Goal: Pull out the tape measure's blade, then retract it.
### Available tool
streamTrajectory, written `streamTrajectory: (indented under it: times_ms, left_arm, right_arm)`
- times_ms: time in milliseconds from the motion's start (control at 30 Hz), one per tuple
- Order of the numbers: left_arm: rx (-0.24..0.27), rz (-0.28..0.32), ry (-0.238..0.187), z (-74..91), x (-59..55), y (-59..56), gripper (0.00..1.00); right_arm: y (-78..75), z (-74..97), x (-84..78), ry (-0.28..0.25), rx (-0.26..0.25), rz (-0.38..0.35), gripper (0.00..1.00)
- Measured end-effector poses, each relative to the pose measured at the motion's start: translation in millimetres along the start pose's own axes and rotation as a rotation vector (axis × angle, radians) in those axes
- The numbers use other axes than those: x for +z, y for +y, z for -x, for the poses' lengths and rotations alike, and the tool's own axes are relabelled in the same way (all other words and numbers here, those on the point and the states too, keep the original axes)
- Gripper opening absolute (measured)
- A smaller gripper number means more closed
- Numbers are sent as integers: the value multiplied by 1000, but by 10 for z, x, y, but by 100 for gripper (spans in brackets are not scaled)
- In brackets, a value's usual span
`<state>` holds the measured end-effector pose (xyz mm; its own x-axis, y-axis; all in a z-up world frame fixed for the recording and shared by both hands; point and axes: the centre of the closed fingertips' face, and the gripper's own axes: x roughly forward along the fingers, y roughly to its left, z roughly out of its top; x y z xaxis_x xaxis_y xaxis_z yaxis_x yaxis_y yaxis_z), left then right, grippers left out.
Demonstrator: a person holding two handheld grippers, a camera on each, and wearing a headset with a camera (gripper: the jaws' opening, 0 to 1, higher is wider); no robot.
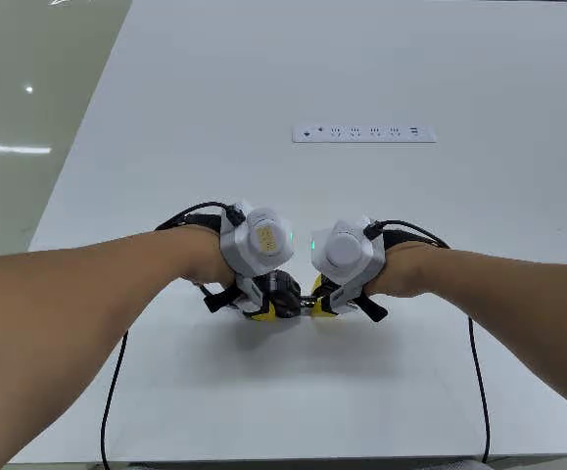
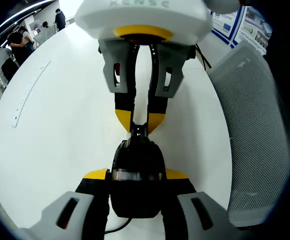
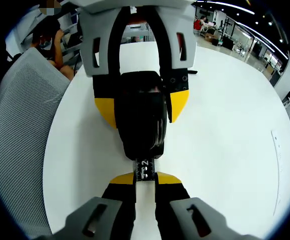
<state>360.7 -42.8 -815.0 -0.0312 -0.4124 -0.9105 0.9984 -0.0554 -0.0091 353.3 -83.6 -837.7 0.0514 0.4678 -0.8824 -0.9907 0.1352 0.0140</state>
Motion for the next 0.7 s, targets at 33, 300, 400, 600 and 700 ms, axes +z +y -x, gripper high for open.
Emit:
streamTrajectory:
  times_ms: [33,300,400,600,700]
  left_arm:
    - [0,0,0,0,-1,0,36]
    - [-4,3,2,-6,-3,6,36]
    - [-5,5,1,-6,-5,9,36]
    - [-5,5,0,-6,-3,9,36]
    - [-7,4,1,-5,-3,4,36]
  right_arm:
    - [0,1,-2,1,0,-1,12]
    - [-9,15,-26,3,1,-7,12]
    - [-7,18,-32,4,0,-8,12]
    - [-9,28,-48,2,0,-13,12]
    - [-9,34,-60,3,1,-16,12]
